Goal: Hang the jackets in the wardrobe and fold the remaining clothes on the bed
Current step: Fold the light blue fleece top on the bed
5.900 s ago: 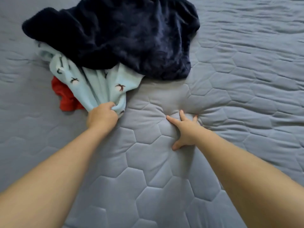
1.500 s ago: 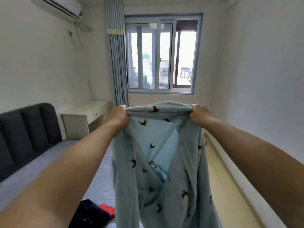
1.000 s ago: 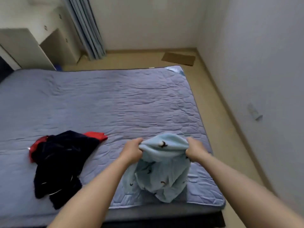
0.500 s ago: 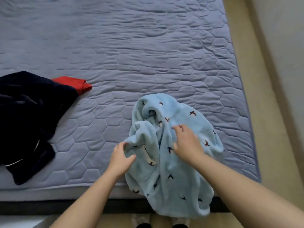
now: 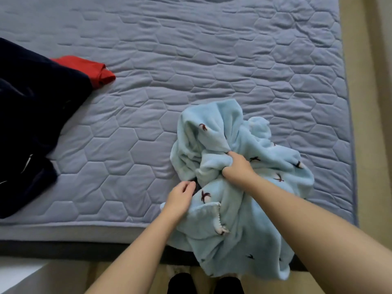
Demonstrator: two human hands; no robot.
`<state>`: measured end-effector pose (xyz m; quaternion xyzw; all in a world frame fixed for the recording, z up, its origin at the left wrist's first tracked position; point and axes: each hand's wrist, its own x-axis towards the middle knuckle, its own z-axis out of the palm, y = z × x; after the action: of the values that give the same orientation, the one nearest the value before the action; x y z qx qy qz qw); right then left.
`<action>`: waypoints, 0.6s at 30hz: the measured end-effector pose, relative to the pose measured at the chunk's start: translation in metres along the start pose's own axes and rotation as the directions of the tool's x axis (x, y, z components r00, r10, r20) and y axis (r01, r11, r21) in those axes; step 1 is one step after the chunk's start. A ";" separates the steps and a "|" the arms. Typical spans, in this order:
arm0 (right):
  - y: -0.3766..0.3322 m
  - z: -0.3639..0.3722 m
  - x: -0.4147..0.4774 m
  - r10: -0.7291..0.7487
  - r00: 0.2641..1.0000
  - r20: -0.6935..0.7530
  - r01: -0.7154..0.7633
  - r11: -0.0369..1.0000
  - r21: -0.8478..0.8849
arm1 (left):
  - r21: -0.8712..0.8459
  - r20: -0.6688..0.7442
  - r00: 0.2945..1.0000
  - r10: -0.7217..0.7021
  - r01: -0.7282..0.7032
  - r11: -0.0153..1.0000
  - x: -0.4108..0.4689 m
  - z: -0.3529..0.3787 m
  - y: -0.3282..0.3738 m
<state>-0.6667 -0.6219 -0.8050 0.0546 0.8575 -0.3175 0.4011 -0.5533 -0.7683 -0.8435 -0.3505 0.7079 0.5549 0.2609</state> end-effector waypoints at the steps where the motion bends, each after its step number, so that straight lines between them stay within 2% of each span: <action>1: 0.001 -0.007 -0.005 0.020 0.995 0.102 -0.034 0.989 0.141 | -0.025 -0.138 0.990 -0.042 0.039 0.999 0.006 -0.003 0.000; 2: 0.003 -0.014 -0.011 0.064 0.977 0.203 -0.119 0.955 0.272 | -0.087 -0.205 0.975 -0.087 0.071 0.994 0.011 -0.004 0.001; 3: 0.008 -0.022 -0.016 0.128 0.949 0.286 -0.233 0.899 0.372 | -0.174 -0.208 0.969 -0.134 0.098 0.980 0.015 -0.004 0.004; 4: 0.014 -0.029 -0.020 0.190 0.918 0.349 -0.335 0.843 0.421 | -0.270 -0.174 0.969 -0.175 0.124 0.955 0.018 -0.001 0.007; 6: 0.027 -0.045 -0.025 0.263 0.871 0.416 -0.439 0.796 0.416 | -0.436 -0.108 0.974 -0.198 0.133 0.890 0.021 0.008 0.019; 9: 0.046 -0.079 -0.026 0.346 0.856 0.385 -0.496 0.760 0.420 | -0.654 -0.081 0.984 -0.156 0.065 0.754 0.023 0.024 0.036; 12: 0.059 -0.125 -0.019 0.402 0.898 0.182 -0.438 0.771 0.463 | -0.695 -0.057 0.997 0.047 -0.074 0.716 0.037 0.030 0.060; 13: 0.066 -0.141 -0.015 0.422 0.905 0.054 -0.407 0.820 0.401 | -0.691 -0.023 0.991 0.135 -0.113 0.714 0.042 0.031 0.072; 15: 0.080 -0.166 -0.006 0.410 0.882 -0.231 -0.411 0.911 0.048 | -0.623 -0.002 0.976 0.216 -0.170 0.764 0.048 0.035 0.094; 16: 0.086 -0.174 -0.005 0.374 0.856 -0.356 -0.458 0.869 -0.187 | -0.540 -0.027 0.978 0.207 -0.189 0.820 0.049 0.040 0.100; 17: 0.087 -0.178 -0.005 0.322 0.829 -0.457 -0.506 0.780 -0.368 | -0.433 -0.056 0.983 0.176 -0.182 0.883 0.049 0.045 0.101; 18: 0.084 -0.180 -0.007 0.210 0.828 -0.521 -0.497 0.704 -0.507 | -0.322 -0.061 0.988 0.140 -0.153 0.934 0.046 0.052 0.099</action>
<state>-0.7505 -0.4489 -0.7564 0.1545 0.9507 0.0895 0.2537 -0.6605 -0.7138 -0.8317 -0.3454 0.6353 0.6755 0.1441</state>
